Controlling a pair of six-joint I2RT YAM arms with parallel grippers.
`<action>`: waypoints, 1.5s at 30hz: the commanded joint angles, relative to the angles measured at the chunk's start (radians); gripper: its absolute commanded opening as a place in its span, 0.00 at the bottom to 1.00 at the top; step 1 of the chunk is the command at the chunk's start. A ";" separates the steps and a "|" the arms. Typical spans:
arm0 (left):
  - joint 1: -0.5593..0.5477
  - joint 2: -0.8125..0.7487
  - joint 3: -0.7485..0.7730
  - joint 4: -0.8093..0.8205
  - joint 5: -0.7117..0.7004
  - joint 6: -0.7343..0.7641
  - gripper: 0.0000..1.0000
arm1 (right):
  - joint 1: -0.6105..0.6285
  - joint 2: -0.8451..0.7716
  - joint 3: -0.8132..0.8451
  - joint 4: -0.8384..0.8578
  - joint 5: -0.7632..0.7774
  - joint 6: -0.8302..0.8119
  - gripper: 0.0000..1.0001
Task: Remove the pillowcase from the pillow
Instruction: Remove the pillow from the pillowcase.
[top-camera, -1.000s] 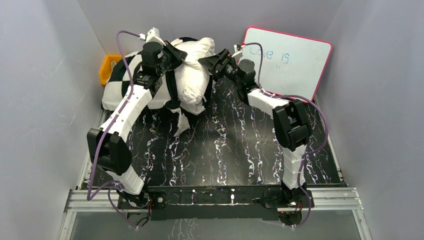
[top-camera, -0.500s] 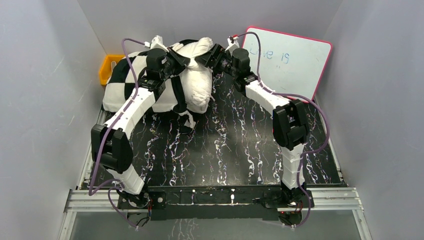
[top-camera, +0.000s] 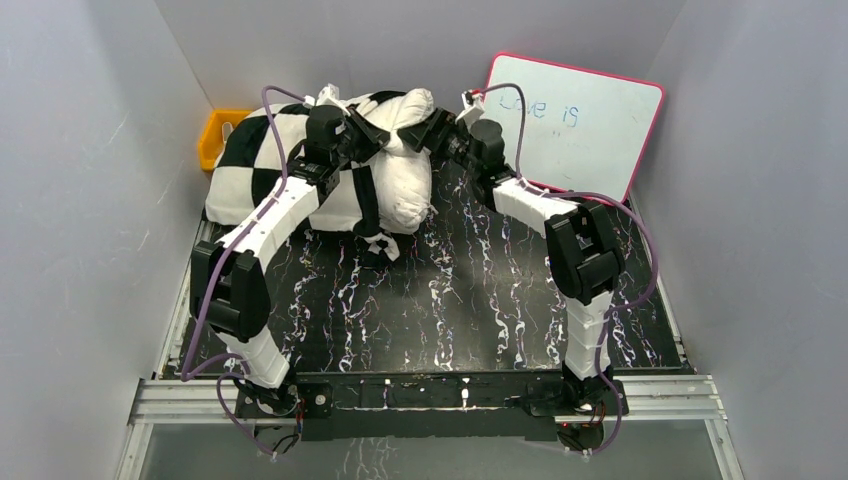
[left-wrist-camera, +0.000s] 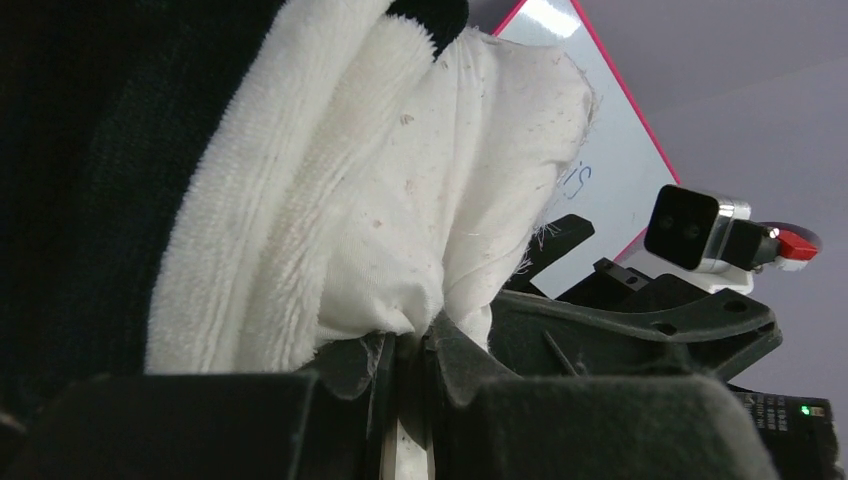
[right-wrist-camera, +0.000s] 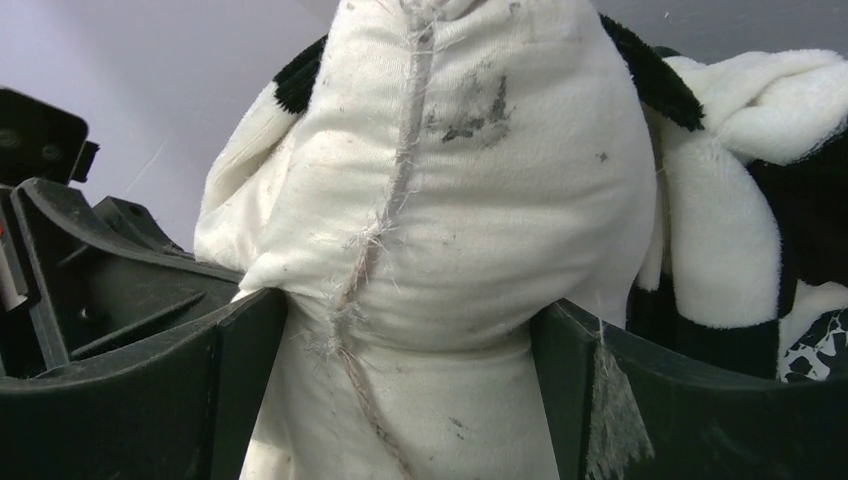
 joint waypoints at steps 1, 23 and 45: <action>-0.060 -0.044 -0.015 -0.036 0.146 -0.022 0.00 | 0.018 -0.070 -0.092 0.591 -0.139 0.148 0.99; -0.002 -0.025 0.146 -0.064 0.170 0.013 0.00 | -0.124 -0.281 -0.209 -0.074 0.089 -0.132 0.99; -0.002 0.009 0.139 -0.051 0.198 -0.012 0.00 | -0.051 -0.024 -0.133 0.593 -0.252 0.350 0.99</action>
